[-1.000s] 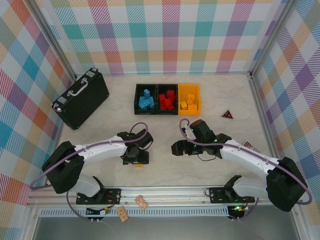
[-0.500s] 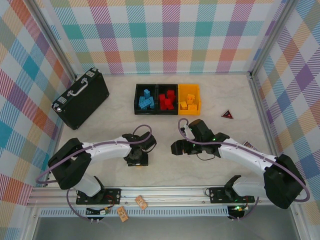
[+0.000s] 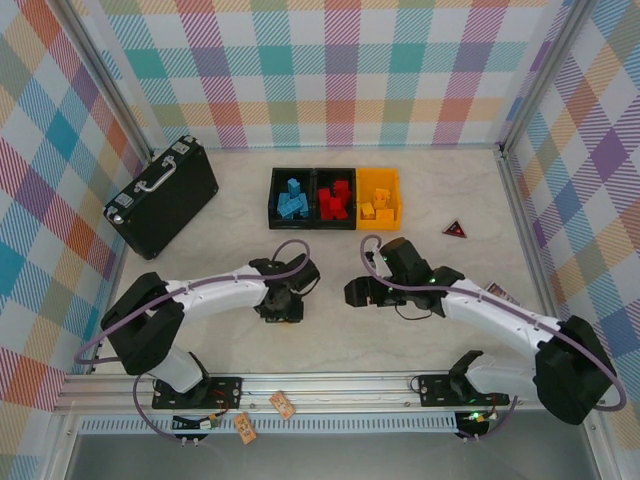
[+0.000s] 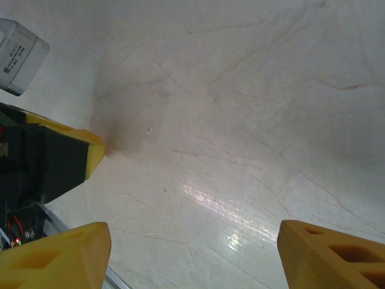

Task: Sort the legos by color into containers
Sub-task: Pick up the lego from the middle-left of the table, then place the lego in the container.

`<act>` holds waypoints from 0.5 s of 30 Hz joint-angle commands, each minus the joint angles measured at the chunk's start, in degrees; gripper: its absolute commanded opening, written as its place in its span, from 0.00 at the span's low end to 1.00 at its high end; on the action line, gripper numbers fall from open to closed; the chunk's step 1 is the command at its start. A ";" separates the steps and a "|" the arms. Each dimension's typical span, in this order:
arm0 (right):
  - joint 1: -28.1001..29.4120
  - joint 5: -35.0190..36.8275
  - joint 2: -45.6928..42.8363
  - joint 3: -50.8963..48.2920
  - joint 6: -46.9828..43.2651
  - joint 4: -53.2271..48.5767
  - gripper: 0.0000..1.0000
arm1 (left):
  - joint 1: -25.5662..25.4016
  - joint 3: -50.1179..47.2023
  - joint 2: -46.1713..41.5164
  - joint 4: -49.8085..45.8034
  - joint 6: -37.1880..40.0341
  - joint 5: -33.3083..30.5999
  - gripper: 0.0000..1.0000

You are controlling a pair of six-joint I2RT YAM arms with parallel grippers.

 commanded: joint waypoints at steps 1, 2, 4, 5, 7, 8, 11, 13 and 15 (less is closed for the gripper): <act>-0.62 3.72 -3.72 0.02 1.64 -1.54 0.74 | -0.74 6.75 2.26 -1.97 3.46 -2.30 0.20; -1.16 4.40 -4.37 0.06 1.88 -2.13 0.74 | -0.74 8.65 3.25 -2.12 4.10 -2.43 0.20; -2.79 5.80 -5.94 0.00 2.53 -3.40 0.74 | -0.74 12.99 5.46 -1.81 5.39 -2.76 0.20; -3.71 6.36 -6.44 -0.09 2.76 -3.74 0.74 | -0.74 14.96 6.47 -1.74 5.94 -2.78 0.20; -6.07 6.95 -7.68 -0.04 3.39 -4.86 0.74 | -0.65 19.71 9.26 -2.03 7.30 -2.71 0.20; -7.07 7.10 -8.08 0.08 3.42 -5.27 0.74 | -0.65 21.54 10.36 -1.83 8.00 -2.57 0.20; -10.43 7.94 -9.16 0.49 3.58 -6.50 0.74 | -0.34 28.45 14.53 -2.09 9.91 -2.23 0.20; -12.74 8.92 -9.53 1.01 4.07 -7.81 0.74 | -0.11 33.34 17.59 -1.99 11.20 -2.22 0.20; -15.11 9.61 -9.87 1.20 4.75 -8.74 0.74 | 0.42 38.10 20.44 -2.26 12.30 -2.11 0.20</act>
